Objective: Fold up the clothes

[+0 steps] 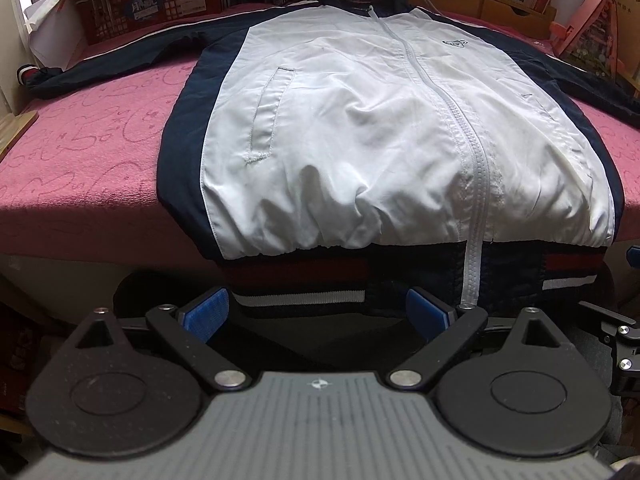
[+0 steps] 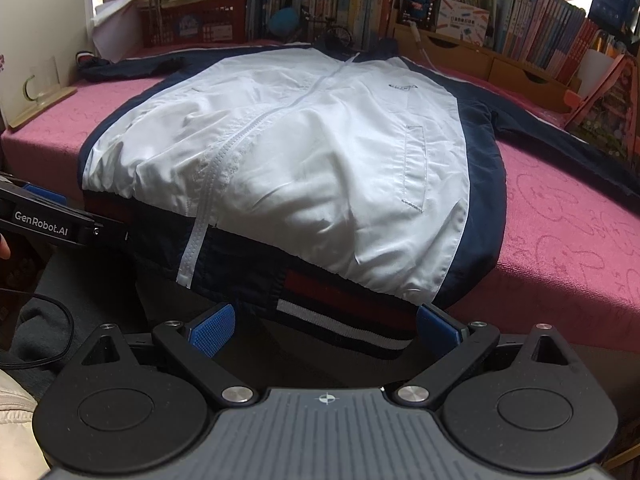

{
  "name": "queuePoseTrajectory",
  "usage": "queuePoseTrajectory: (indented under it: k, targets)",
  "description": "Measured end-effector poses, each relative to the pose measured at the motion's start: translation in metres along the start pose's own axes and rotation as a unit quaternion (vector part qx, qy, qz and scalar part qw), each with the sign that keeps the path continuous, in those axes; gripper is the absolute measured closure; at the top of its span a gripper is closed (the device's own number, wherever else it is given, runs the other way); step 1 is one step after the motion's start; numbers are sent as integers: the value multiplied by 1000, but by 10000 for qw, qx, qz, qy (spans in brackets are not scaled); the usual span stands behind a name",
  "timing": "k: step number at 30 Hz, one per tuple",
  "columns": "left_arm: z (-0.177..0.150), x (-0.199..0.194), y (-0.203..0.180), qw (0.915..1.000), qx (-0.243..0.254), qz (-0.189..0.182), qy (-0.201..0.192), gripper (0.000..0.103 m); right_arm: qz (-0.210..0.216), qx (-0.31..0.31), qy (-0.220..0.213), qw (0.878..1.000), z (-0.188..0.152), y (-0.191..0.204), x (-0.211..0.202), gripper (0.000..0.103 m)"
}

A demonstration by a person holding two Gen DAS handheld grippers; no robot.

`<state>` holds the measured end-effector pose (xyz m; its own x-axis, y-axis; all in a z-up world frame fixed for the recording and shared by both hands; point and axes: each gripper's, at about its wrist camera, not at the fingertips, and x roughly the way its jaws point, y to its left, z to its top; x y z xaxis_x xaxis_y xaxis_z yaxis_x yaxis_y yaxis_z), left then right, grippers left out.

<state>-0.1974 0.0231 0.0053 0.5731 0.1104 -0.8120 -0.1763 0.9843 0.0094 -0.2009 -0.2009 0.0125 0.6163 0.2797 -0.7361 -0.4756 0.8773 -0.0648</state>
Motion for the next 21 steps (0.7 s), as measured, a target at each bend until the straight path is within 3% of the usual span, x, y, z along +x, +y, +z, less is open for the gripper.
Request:
queuePoseTrajectory:
  k: [11, 13, 17, 19, 21]
  targets:
    - [7, 6, -6, 9999, 78, -117, 43, 5, -5, -34, 45, 10000, 1, 0, 3, 5]
    - [19, 6, -9, 9996, 188, -190, -45, 5, -31, -31, -128, 9999, 7, -6, -1, 5]
    - [64, 2, -16, 9965, 484, -300, -618, 4, -245, 466, -787, 9955, 35, -54, -10, 5]
    - [92, 5, -21, 9937, 572, -247, -928, 2, -516, 1049, -1232, 9855, 50, -95, -13, 2]
    - [119, 14, -26, 9913, 556, -237, -1167, 2, -804, 1787, -1642, 9668, 57, -146, -9, 1]
